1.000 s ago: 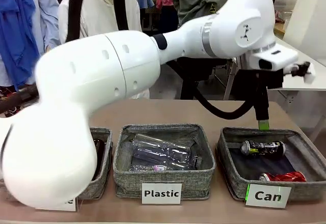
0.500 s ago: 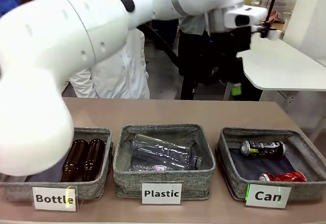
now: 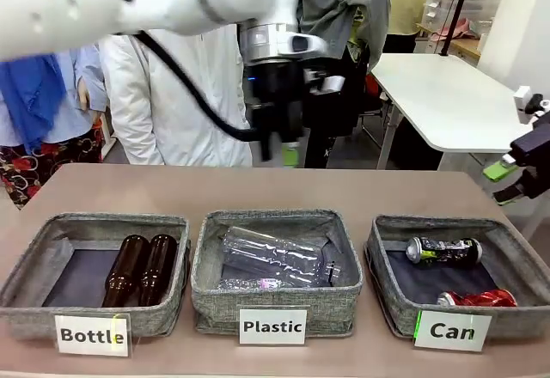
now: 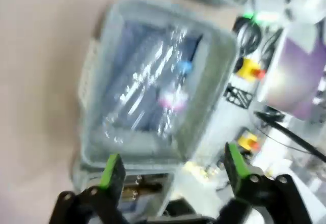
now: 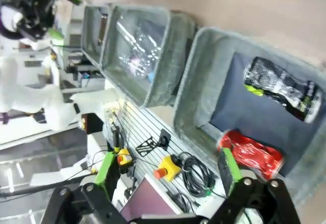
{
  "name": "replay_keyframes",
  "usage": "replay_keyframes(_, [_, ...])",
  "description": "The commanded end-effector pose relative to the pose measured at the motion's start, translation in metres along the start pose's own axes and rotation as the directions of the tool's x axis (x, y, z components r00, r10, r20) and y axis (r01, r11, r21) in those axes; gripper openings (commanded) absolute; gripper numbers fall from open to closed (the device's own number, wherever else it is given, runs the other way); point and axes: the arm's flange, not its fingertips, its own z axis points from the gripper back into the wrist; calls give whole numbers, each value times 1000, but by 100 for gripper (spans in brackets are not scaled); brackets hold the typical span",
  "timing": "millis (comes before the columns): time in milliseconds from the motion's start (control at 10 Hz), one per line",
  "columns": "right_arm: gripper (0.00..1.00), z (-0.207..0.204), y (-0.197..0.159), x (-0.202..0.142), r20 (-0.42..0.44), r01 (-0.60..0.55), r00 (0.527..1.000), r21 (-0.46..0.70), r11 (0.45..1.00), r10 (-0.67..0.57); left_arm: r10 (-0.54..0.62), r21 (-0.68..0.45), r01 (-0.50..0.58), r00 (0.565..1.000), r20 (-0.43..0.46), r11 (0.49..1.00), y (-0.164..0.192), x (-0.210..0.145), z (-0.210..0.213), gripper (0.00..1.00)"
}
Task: Sort the can waste into the basket.
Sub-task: Pick up the can waste from the table and place it in the right Fabric basket.
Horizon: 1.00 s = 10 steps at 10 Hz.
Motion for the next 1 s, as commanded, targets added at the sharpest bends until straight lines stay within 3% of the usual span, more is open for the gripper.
replay_keyframes(0, [100, -19, 15, 6, 46, 39, 998, 45, 998, -41, 85, -73, -77, 990, 113, 994, -16, -132, -65, 100])
replay_keyframes(100, [100, -30, 25, 11, 111, 93, 989, 68, 993, -100, 149, -78, -134, 959, 242, 988, -8, -160, -55, 100])
replay_keyframes(200, [100, -39, 36, 17, 161, 148, 972, 137, 979, -170, 176, -98, -149, 898, 402, 984, -3, -190, -41, 100])
replay_keyframes(300, [100, -53, 44, 24, 213, 206, 946, 188, 960, -244, 188, -152, -121, 789, 584, 981, 6, -227, -24, 100])
replay_keyframes(400, [100, -67, 49, 28, 223, 228, 931, 262, 938, -289, 219, -207, -94, 636, 740, 974, 17, -269, -15, 100])
replay_keyframes(500, [100, -81, 52, 25, 195, 238, 928, 349, 906, -319, 277, -263, -102, 516, 811, 959, 25, -311, -21, 100])
replay_keyframes(600, [100, -91, 53, 25, 255, 211, 908, 406, 889, -331, 314, -287, -127, 400, 861, 949, 30, -355, -32, 100])
replay_keyframes(800, [100, -75, 47, 28, 232, 202, 909, 481, 853, -346, 390, -357, -177, 214, 896, 917, 40, -412, -62, 100])
replay_keyframes(900, [100, -64, 37, 26, 218, 208, 918, 445, 871, -330, 378, -357, -139, 178, 909, 924, 43, -425, -80, 100])
